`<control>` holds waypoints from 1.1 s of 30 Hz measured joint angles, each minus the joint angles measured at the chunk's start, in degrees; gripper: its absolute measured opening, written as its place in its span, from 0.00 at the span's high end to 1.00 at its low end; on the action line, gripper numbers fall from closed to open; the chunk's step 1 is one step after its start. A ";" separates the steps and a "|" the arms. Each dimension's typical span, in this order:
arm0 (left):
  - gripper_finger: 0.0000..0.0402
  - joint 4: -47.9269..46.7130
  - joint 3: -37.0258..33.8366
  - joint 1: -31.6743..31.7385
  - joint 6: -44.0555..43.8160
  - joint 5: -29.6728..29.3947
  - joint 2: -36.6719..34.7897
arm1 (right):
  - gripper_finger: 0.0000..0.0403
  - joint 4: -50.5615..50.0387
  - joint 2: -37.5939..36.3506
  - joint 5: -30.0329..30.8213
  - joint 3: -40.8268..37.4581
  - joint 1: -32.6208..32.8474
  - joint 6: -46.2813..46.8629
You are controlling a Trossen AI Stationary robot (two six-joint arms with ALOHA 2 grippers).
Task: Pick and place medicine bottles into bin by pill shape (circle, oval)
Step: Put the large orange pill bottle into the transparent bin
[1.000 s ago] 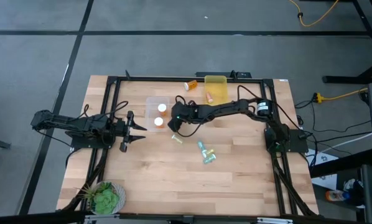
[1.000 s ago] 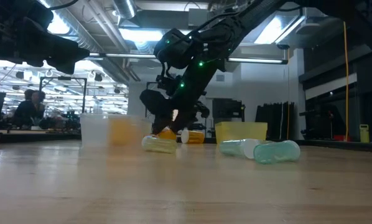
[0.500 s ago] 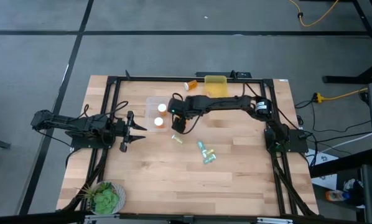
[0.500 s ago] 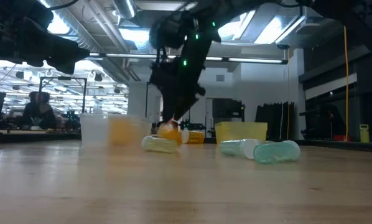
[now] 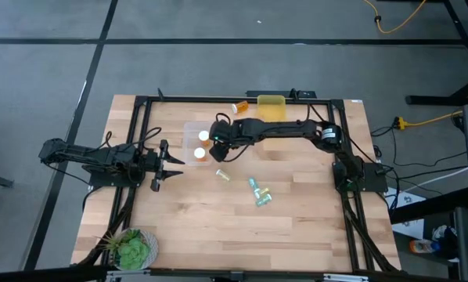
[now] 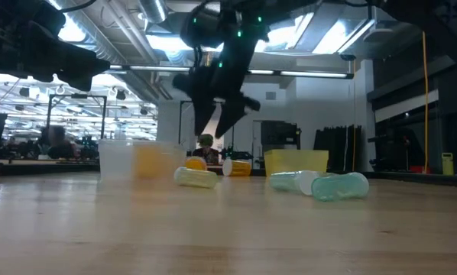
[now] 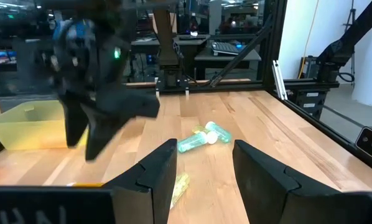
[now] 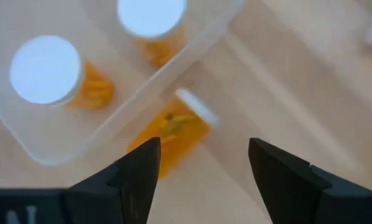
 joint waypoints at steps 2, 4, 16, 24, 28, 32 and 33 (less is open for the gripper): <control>0.63 0.00 0.00 0.00 0.00 0.00 0.00 | 0.39 5.11 0.03 -2.80 -3.23 -0.02 1.51; 0.63 -0.01 0.00 -0.01 0.00 0.00 0.00 | 0.39 8.38 0.05 -3.65 -6.25 0.01 3.56; 0.63 -0.24 0.00 0.00 0.09 0.00 0.00 | 0.39 21.22 0.09 -0.20 -13.63 1.31 10.19; 0.63 -0.37 0.00 -0.02 0.07 0.00 0.00 | 0.39 16.91 0.09 -0.14 -13.63 0.77 0.02; 0.63 -0.39 0.00 0.00 0.04 0.00 0.00 | 0.39 10.59 0.09 -1.16 -13.63 0.42 -4.57; 0.63 -0.42 0.00 -0.02 0.04 0.00 0.00 | 0.39 4.24 0.09 -1.19 -13.63 0.42 -5.78; 0.63 -0.42 0.00 0.00 0.04 0.00 0.00 | 0.39 3.03 0.09 -1.42 -13.63 0.42 -5.89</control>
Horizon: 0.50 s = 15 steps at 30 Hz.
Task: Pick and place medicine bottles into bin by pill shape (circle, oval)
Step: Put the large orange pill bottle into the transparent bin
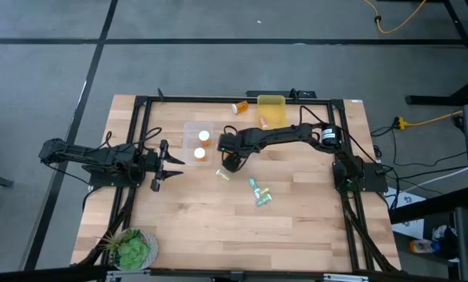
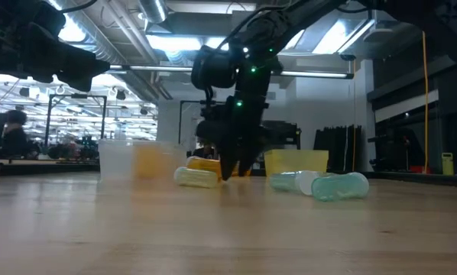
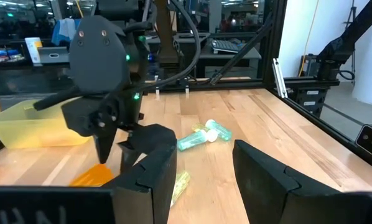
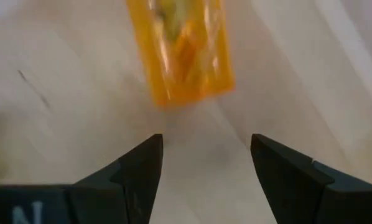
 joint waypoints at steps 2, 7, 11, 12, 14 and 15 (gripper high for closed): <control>0.63 0.00 0.00 -0.01 0.00 0.00 0.00 | 0.39 -1.72 -0.11 -1.26 0.00 0.00 -0.04; 0.63 -0.19 0.00 -0.01 -0.01 0.00 0.00 | 0.39 -4.59 -1.20 -3.56 0.54 0.64 -0.31; 0.63 -0.55 0.00 0.00 -0.02 0.00 0.00 | 0.39 -3.78 -2.86 -3.23 2.57 0.79 -2.38; 0.63 -0.66 -0.02 -0.01 -0.02 0.00 0.00 | 0.39 -2.97 -3.00 -2.60 3.13 0.76 -3.44; 0.63 -0.63 -0.02 -0.02 -0.02 0.00 0.00 | 0.39 -0.45 -3.02 -2.63 3.79 0.30 -6.37; 0.63 -0.65 -0.02 -0.02 -0.02 0.00 0.00 | 0.39 1.02 -3.02 -3.75 3.86 -0.01 -8.34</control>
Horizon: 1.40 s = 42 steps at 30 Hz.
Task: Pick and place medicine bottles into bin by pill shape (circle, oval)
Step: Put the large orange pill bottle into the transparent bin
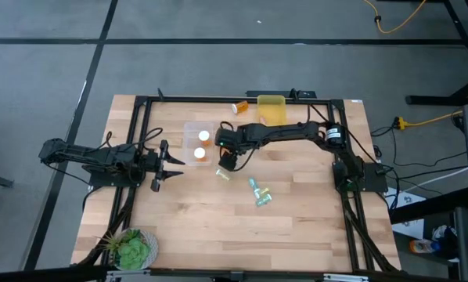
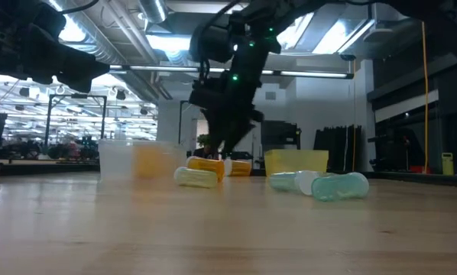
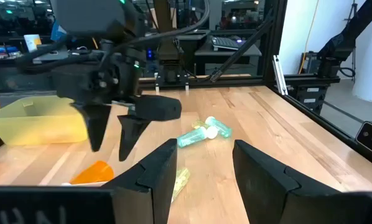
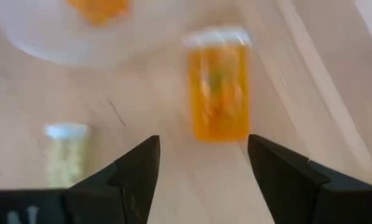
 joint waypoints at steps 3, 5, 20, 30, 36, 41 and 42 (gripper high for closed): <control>0.63 0.02 0.00 0.01 -0.02 0.00 0.00 | 0.39 5.62 0.15 -3.30 -0.08 -0.90 -5.29; 0.63 0.04 0.00 0.00 -0.20 0.00 0.00 | 0.39 6.72 0.46 -3.35 -0.09 -1.47 -6.68; 0.63 0.79 0.00 0.02 -0.94 0.00 0.02 | 0.39 9.37 4.56 -3.49 -0.19 -3.31 -9.70; 0.63 0.72 0.00 0.01 -0.92 0.00 0.00 | 0.39 -4.71 4.11 -3.37 -0.19 -2.80 -8.11; 0.63 0.67 0.00 0.01 -0.92 0.00 0.00 | 0.39 -8.74 3.64 0.30 0.14 -1.46 -7.17; 0.63 0.66 0.00 0.02 -0.92 0.00 0.00 | 0.39 -3.90 3.34 0.96 1.89 -1.02 -12.21; 0.63 0.62 0.00 0.01 -0.92 0.00 0.00 | 0.39 -3.31 3.34 0.93 2.25 -1.02 -13.16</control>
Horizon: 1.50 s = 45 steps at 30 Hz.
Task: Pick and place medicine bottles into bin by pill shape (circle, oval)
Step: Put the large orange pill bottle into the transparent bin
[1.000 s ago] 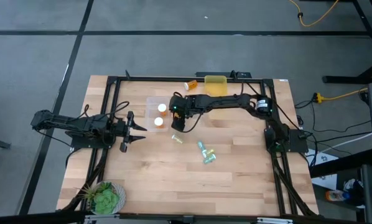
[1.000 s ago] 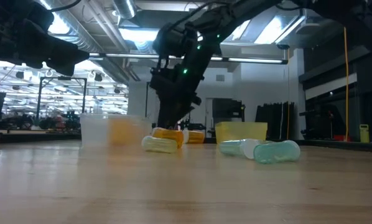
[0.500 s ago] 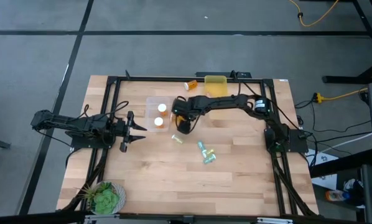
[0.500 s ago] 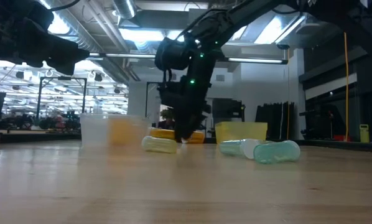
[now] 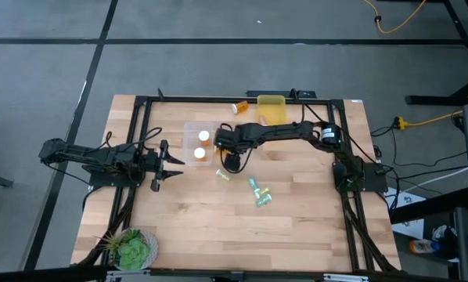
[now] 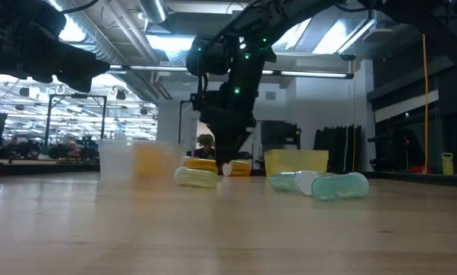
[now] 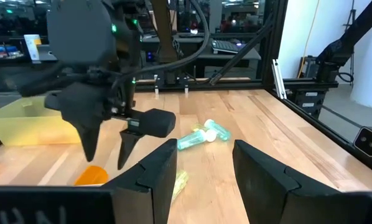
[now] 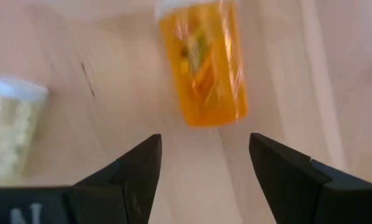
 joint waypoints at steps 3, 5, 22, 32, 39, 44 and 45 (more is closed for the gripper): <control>0.63 -0.01 0.00 0.00 0.00 0.00 0.00 | 0.39 1.20 0.00 0.05 1.13 -0.22 -1.40; 0.63 -0.03 0.00 -0.01 0.00 0.00 0.00 | 0.39 0.53 0.00 0.13 2.13 -0.26 -1.44; 0.63 -0.01 0.00 0.01 0.02 0.00 0.00 | 0.39 -2.93 -0.02 -0.25 6.81 -0.25 0.66; 0.63 0.06 0.00 0.00 -0.04 0.00 0.00 | 0.39 -4.48 -0.02 -4.80 6.81 -2.58 0.38; 0.63 0.07 0.00 0.00 -0.07 0.00 0.00 | 0.39 -2.49 -0.02 -5.06 6.81 -2.82 -2.89; 0.63 0.07 0.00 0.00 -0.09 0.00 0.00 | 0.38 -0.69 -0.02 -4.38 6.81 -2.84 -1.49; 0.63 0.06 0.00 0.02 -0.09 0.00 0.00 | 0.37 -0.72 -0.01 -4.37 6.81 -2.84 -1.17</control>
